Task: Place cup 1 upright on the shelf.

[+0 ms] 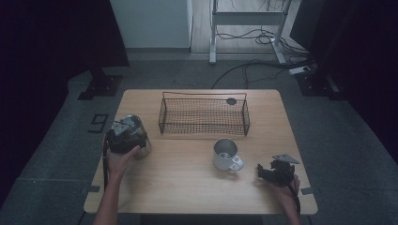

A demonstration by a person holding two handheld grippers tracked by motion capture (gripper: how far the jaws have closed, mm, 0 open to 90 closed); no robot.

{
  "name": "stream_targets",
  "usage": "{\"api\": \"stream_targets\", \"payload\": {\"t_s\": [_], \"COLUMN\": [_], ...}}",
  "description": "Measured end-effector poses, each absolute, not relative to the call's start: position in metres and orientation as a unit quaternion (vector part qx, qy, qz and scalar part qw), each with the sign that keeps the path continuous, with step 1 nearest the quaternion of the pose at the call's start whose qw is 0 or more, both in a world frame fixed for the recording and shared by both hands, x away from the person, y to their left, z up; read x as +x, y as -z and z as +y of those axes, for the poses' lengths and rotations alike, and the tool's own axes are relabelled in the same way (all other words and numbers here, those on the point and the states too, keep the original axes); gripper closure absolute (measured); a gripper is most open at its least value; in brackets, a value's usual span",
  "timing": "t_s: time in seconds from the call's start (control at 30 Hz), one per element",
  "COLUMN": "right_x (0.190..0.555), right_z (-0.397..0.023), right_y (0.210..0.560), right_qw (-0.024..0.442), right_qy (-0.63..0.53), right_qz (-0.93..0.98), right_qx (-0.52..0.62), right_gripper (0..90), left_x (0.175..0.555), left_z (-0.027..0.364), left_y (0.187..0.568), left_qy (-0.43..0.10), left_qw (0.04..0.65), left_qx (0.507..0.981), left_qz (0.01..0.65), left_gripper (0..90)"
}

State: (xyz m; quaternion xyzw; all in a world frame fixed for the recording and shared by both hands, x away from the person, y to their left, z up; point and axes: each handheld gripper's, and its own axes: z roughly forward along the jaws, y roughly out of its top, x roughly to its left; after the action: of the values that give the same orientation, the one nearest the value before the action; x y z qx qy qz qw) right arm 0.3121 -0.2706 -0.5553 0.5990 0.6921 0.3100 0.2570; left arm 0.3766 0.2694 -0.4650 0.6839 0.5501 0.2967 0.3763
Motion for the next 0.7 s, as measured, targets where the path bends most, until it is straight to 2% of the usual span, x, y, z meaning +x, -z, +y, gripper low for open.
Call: {"api": "stream_targets", "payload": {"t_s": [0.7], "right_x": [0.312], "right_z": [-0.271], "right_y": [0.555], "right_qw": [0.257], "right_qy": [-0.310], "right_qz": [0.692], "right_qx": [0.599], "right_gripper": [12.5], "left_x": [0.371], "left_z": [0.255], "left_y": [0.432], "left_qy": [-0.299], "left_qw": [0.401], "left_qx": [0.686], "left_qz": [0.529], "left_gripper": [4.1]}}
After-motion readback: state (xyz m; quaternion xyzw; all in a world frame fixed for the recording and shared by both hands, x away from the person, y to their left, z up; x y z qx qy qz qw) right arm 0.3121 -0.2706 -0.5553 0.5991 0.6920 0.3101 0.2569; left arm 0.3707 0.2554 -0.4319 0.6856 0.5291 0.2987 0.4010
